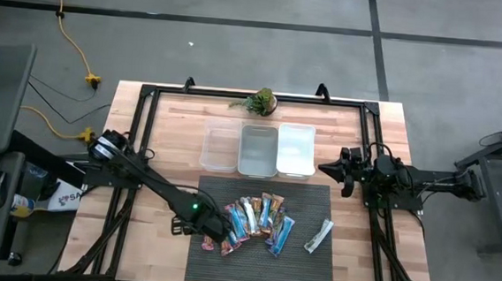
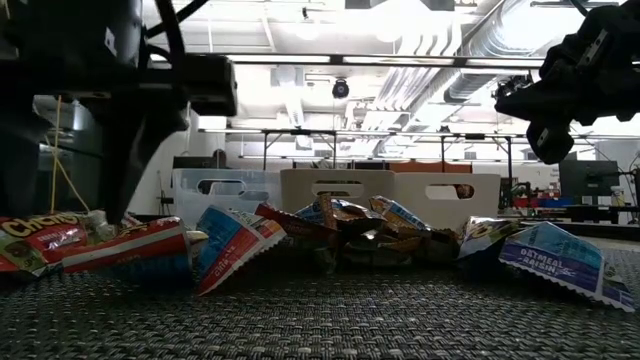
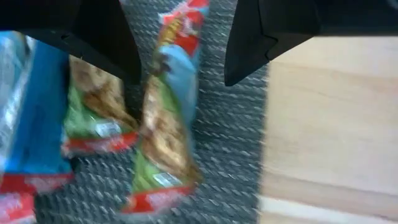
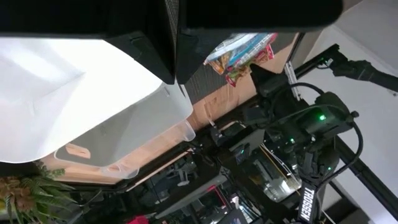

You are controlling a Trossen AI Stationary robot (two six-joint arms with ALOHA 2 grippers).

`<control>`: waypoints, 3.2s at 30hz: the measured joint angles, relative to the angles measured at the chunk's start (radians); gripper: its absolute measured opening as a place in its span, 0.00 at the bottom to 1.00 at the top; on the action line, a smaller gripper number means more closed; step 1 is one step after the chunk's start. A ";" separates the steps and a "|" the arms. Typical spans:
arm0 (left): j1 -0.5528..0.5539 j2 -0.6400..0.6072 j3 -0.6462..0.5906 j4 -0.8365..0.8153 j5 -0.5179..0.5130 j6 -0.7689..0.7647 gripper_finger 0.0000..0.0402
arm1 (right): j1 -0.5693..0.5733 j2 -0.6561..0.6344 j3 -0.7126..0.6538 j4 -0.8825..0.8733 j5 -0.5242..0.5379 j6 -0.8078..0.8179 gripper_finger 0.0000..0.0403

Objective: Pick and place Granola Bars by type
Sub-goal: Put the red granola bar into the transparent bin

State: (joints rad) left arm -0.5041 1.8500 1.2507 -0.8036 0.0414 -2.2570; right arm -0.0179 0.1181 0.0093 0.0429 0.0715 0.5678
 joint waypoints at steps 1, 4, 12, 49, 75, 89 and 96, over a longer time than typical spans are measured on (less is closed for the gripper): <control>0.000 0.006 0.000 0.009 -0.001 0.000 0.57 | 0.000 0.000 0.000 0.000 0.000 0.000 0.00; 0.000 0.021 -0.001 0.003 0.000 0.001 0.57 | 0.000 0.000 0.000 0.000 0.000 0.000 0.00; 0.000 0.047 -0.002 0.023 0.001 0.023 0.57 | 0.000 0.005 0.000 0.000 -0.001 0.000 0.00; 0.000 0.032 0.089 -0.067 -0.066 0.114 0.13 | 0.000 0.012 0.000 0.001 0.000 0.000 0.00; 0.000 0.031 0.848 0.068 -0.758 1.482 0.12 | 0.000 0.012 0.000 0.001 0.000 0.000 0.00; 0.001 0.004 0.851 0.344 -0.918 1.844 0.12 | 0.000 0.012 0.000 0.001 0.000 0.000 0.00; 0.002 -0.100 0.851 0.319 -1.076 1.942 0.12 | 0.000 0.013 0.000 0.000 -0.001 0.000 0.00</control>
State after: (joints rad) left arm -0.5022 1.7499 2.1017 -0.4848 -1.0349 -0.3147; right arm -0.0181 0.1307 0.0093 0.0426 0.0707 0.5678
